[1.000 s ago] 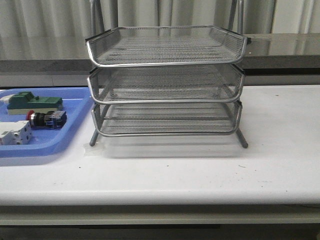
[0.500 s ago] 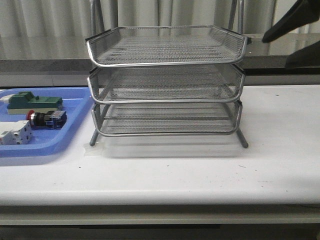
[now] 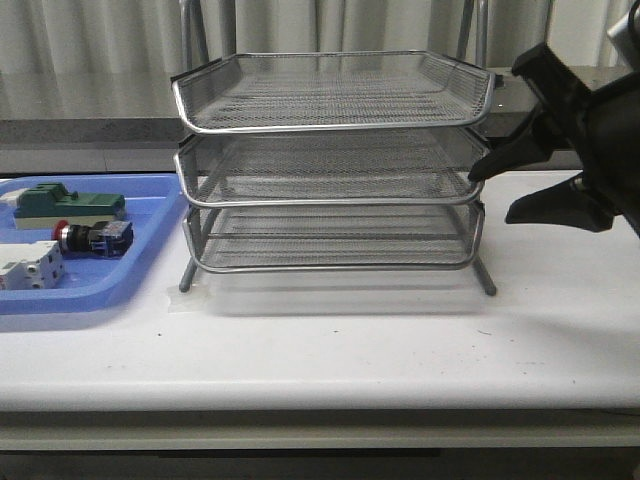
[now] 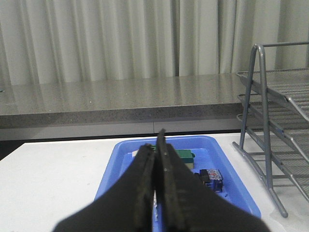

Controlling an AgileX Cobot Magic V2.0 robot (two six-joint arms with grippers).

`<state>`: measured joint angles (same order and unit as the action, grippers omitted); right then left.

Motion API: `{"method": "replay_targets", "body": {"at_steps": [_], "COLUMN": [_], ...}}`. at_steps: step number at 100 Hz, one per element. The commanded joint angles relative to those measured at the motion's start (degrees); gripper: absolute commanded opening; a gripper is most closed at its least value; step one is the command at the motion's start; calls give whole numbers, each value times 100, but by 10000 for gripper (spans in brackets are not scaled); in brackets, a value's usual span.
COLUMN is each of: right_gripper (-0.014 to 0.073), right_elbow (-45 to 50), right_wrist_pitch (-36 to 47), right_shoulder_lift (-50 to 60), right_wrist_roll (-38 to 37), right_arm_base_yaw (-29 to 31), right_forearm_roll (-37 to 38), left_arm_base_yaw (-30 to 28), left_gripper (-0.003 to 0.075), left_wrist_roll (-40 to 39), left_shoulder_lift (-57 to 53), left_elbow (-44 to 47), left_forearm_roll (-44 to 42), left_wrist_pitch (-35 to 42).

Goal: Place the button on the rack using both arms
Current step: 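Hook the middle rack tier with the right gripper and pull it toward the robot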

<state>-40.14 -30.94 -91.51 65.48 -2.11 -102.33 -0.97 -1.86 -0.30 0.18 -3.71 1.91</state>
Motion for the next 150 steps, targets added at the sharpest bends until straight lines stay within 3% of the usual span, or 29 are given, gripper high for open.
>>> {"method": "replay_targets", "body": {"at_steps": [1, 39, 46, 65, 79, 108, 150], "right_gripper": [392, 383, 334, 101, 0, -50, -62], "right_elbow": [-244, -891, -904, -904, -898, -667, 1234], "right_wrist_pitch": [-416, -455, -418, -442, -446, -703, -664], "right_shoulder_lift": [-12, -522, -560, -691, -745, -709, 554], "right_wrist_roll": [380, 400, 400, 400, 400, 376, 718], "right_arm_base_yaw": [-82, -294, -294, -294, -294, -294, -294], "right_forearm_roll": [-789, -845, -851, -857, -790, -318, -313], "left_arm_base_yaw": [-7, -7, -7, -7, -7, -7, -7], "left_gripper": [-20, -20, -20, -20, -20, -20, -20], "left_wrist_roll": [-41, -41, -41, -41, -41, -41, -41], "left_shoulder_lift": [-172, -172, -172, -172, -172, -172, -172], "left_elbow": [238, 238, 238, 238, 238, 238, 238], "left_forearm_roll": [4, 4, 4, 4, 4, 4, 4], "left_wrist_pitch": [440, 440, 440, 440, 440, 440, 440]}}
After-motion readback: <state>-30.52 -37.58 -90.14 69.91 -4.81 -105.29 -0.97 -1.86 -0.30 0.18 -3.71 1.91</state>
